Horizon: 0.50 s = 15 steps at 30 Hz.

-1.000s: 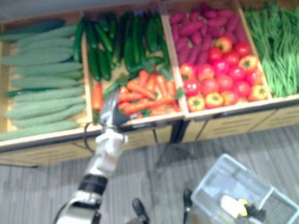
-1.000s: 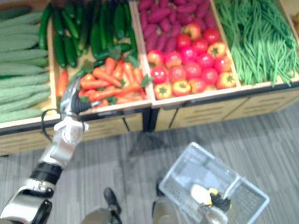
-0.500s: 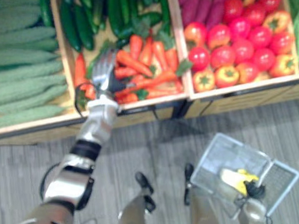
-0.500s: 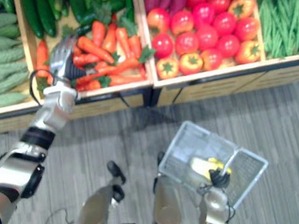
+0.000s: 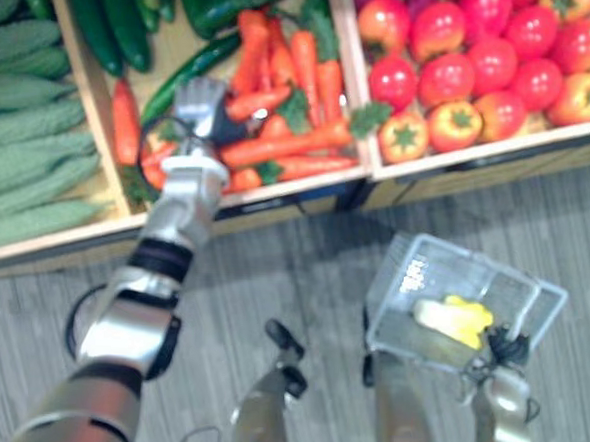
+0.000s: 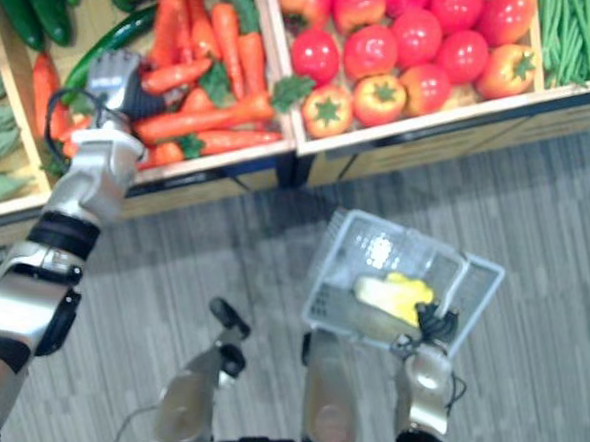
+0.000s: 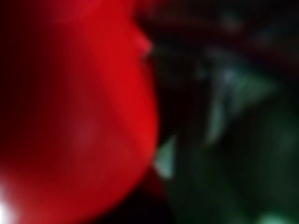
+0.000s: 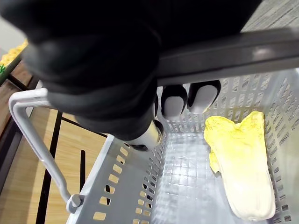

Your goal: Pick vegetable in the basket

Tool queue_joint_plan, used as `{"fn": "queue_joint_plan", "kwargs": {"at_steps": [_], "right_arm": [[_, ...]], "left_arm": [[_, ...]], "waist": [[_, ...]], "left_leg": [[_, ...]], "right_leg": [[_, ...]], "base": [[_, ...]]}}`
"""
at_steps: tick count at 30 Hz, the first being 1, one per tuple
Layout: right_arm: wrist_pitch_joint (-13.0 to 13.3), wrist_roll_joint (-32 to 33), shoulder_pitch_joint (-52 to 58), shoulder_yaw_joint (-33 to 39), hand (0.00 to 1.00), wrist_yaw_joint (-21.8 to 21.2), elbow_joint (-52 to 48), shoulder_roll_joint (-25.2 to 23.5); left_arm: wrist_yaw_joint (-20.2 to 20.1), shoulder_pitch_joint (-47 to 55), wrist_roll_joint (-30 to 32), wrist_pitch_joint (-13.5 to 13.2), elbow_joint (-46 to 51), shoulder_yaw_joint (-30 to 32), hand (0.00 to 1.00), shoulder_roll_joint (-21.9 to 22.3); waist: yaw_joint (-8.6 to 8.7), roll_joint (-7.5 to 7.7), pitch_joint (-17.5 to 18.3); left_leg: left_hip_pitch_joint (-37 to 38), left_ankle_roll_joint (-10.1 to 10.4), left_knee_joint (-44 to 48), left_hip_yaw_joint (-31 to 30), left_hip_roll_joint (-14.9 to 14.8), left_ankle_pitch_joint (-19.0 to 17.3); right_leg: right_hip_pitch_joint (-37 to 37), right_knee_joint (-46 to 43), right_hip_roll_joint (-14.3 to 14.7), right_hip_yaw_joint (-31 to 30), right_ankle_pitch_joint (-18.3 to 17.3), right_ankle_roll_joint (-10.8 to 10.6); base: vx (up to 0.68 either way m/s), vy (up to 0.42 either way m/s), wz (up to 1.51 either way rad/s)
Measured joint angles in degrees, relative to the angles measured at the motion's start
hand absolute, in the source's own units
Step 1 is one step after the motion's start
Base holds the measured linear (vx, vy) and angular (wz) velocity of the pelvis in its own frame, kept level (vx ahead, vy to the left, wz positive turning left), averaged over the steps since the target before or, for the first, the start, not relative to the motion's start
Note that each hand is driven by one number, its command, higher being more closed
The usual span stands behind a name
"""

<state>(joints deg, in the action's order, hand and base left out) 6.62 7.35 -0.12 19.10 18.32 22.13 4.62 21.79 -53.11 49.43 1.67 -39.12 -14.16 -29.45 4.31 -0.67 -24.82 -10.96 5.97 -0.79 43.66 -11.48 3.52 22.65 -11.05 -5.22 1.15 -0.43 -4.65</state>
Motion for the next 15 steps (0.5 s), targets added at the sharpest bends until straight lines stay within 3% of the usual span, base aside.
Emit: {"fn": "queue_joint_plan", "kwargs": {"at_steps": [4, 8, 15], "right_arm": [[0.1, 0.2, 3.3, 0.0, 1.00, 0.0, -2.2, 0.0], [0.4, 0.2, 5.8, 0.0, 1.00, -0.1, -2.5, -0.1], [0.2, 0.0, 7.4, 0.1, 1.00, -0.5, 3.5, -0.2]], "left_arm": [[-0.6, 3.2, 1.4, -0.4, 7.0, -1.4, 1.00, -0.5], [0.6, 6.3, 3.0, -0.6, 15.9, -0.8, 1.00, -3.8], [2.5, 20.6, 3.2, -1.4, 26.7, 9.5, 1.00, -7.1]], "waist": [[-0.16, -0.18, 0.1], [-0.32, -0.55, 0.3], [-0.28, -2.17, 4.4]], "left_leg": [[3.2, 0.0, 0.2, -0.4, -0.2, 0.0], [6.0, -0.1, 0.4, -2.0, -0.2, 0.1], [10.0, -0.2, 0.8, -5.3, -0.1, 0.0]], "right_leg": [[-4.1, 0.0, -0.3, 2.0, 0.0, 0.0], [-8.1, 0.1, -0.7, 4.4, -0.2, 0.1], [-13.8, 0.6, -0.4, 5.2, -0.7, 0.9]], "base": [[0.08, -0.019, 0.16], [0.06, -0.017, 0.23], [0.08, -0.020, 0.14]]}}
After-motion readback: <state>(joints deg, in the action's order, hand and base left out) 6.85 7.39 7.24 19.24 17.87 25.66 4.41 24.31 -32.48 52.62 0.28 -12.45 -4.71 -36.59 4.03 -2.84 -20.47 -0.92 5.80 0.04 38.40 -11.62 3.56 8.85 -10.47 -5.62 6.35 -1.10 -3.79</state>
